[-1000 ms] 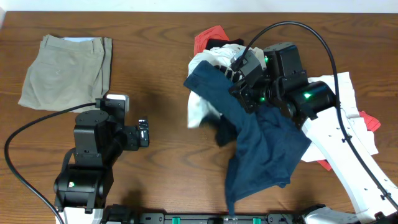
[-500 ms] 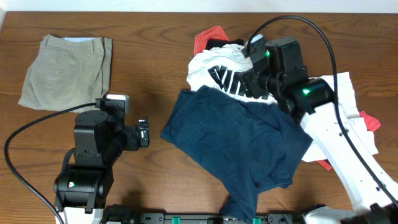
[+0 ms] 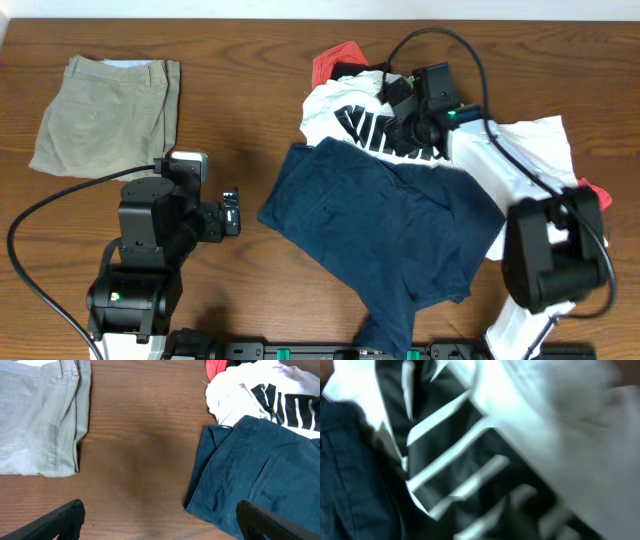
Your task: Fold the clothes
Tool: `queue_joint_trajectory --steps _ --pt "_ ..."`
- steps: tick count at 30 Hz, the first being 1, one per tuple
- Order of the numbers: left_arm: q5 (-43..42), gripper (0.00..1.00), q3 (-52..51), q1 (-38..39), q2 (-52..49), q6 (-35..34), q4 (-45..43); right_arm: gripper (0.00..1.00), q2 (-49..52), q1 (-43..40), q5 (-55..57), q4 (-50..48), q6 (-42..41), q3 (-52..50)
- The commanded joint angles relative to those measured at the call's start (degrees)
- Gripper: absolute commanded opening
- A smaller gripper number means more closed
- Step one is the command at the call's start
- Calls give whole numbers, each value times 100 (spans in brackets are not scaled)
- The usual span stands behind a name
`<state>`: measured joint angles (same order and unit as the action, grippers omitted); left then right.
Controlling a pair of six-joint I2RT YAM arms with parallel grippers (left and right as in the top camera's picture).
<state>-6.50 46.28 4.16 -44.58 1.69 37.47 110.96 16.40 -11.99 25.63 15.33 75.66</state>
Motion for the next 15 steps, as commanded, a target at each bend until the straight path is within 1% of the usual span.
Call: queue_joint_trajectory --steps 1,3,4,8,12,15 --pt "-57 98 105 -24 -2 -11 7 7 468 15 -643 -33 98 50" --pt "-57 98 105 -24 -2 -11 7 2 737 9 -431 -31 74 50" --pt "-57 98 105 -24 -2 -11 7 1 872 -9 -142 -35 -52 50" --pt "-59 98 105 -24 -2 -11 7 1 1255 -273 1158 -11 -686 50" --pt "-59 98 105 -24 -2 -11 15 1 1303 -953 2481 133 -1344 52" --pt "-57 98 105 -24 -2 -11 48 1 1244 -1587 2946 365 -1604 59"
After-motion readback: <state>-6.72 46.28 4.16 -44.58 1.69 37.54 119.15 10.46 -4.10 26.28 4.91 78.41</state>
